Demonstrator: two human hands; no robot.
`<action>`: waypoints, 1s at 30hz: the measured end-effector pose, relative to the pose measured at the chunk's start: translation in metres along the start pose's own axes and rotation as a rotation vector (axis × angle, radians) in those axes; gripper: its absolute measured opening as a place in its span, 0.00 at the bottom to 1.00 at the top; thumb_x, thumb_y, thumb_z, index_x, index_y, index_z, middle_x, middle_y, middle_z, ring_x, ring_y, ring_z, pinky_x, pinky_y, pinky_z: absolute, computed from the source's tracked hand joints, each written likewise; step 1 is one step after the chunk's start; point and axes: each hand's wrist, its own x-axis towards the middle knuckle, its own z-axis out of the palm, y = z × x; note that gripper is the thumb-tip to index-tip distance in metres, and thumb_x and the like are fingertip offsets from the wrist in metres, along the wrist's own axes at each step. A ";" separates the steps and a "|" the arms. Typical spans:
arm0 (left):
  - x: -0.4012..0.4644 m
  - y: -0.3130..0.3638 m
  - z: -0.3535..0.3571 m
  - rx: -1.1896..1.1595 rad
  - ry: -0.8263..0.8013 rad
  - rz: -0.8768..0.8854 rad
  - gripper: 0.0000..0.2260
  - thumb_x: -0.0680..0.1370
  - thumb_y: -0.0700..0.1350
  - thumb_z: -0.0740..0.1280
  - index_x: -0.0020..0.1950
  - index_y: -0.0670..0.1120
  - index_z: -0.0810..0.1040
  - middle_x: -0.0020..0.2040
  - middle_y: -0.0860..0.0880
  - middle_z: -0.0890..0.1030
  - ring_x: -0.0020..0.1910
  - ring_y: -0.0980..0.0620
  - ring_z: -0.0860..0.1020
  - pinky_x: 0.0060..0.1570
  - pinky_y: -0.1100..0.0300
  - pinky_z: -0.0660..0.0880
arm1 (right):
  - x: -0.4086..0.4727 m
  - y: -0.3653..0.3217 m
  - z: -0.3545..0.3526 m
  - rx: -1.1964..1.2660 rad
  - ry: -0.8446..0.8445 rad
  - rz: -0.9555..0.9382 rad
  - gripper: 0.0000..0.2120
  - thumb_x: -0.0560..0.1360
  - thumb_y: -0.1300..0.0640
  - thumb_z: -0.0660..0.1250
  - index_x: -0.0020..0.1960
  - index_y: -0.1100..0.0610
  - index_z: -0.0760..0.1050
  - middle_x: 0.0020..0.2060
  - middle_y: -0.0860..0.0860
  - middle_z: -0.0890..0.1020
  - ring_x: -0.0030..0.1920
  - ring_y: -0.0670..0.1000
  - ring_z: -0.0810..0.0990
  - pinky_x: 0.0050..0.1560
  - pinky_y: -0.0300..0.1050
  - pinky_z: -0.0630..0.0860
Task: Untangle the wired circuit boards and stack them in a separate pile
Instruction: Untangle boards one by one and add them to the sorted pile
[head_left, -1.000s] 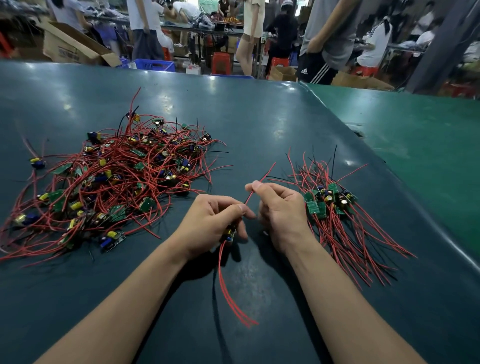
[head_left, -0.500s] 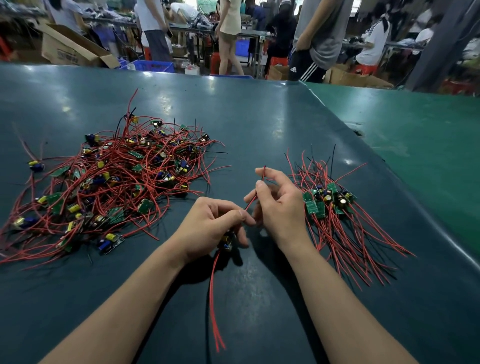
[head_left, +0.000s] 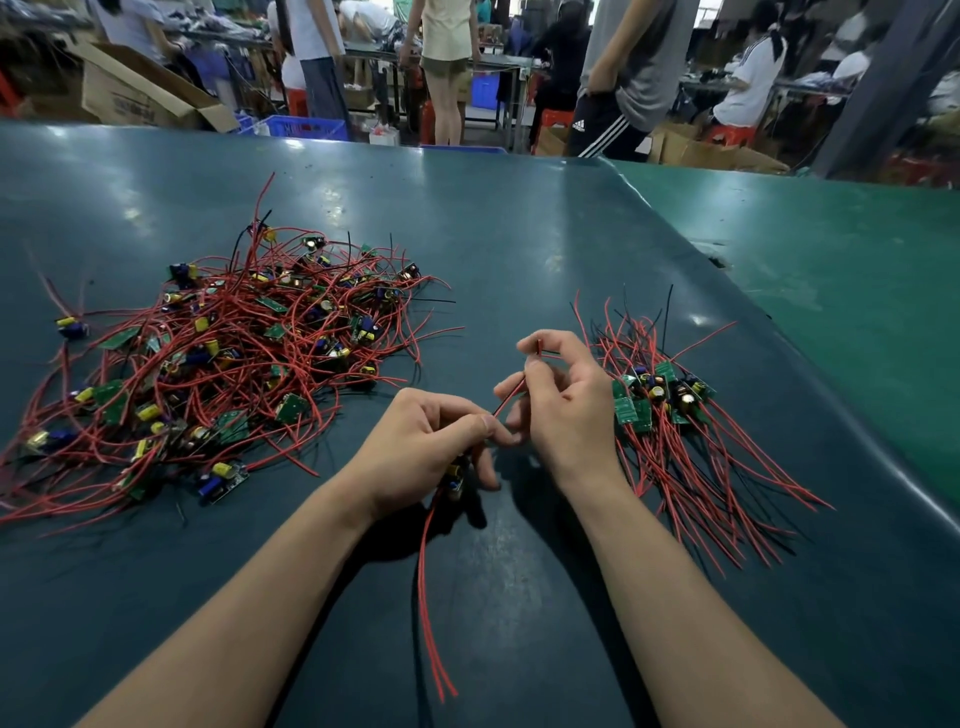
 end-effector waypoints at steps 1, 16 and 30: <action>0.000 0.000 -0.001 -0.011 0.003 -0.002 0.14 0.80 0.36 0.63 0.39 0.44 0.85 0.29 0.39 0.81 0.22 0.45 0.75 0.23 0.62 0.70 | 0.000 0.000 0.000 0.014 0.003 0.014 0.11 0.81 0.65 0.58 0.50 0.52 0.74 0.30 0.53 0.82 0.20 0.49 0.73 0.22 0.37 0.69; 0.001 -0.006 -0.006 0.011 -0.097 0.036 0.11 0.74 0.45 0.64 0.40 0.42 0.85 0.28 0.42 0.81 0.25 0.51 0.76 0.30 0.62 0.70 | 0.008 -0.002 0.000 0.326 0.094 0.170 0.08 0.80 0.67 0.59 0.48 0.59 0.75 0.24 0.52 0.79 0.20 0.47 0.69 0.19 0.35 0.63; 0.006 -0.008 -0.002 -0.185 0.081 0.013 0.10 0.81 0.39 0.61 0.46 0.40 0.82 0.30 0.42 0.81 0.19 0.55 0.69 0.19 0.67 0.67 | -0.008 -0.006 -0.002 0.209 -0.337 0.388 0.10 0.77 0.54 0.68 0.48 0.60 0.82 0.26 0.50 0.74 0.22 0.44 0.63 0.19 0.32 0.58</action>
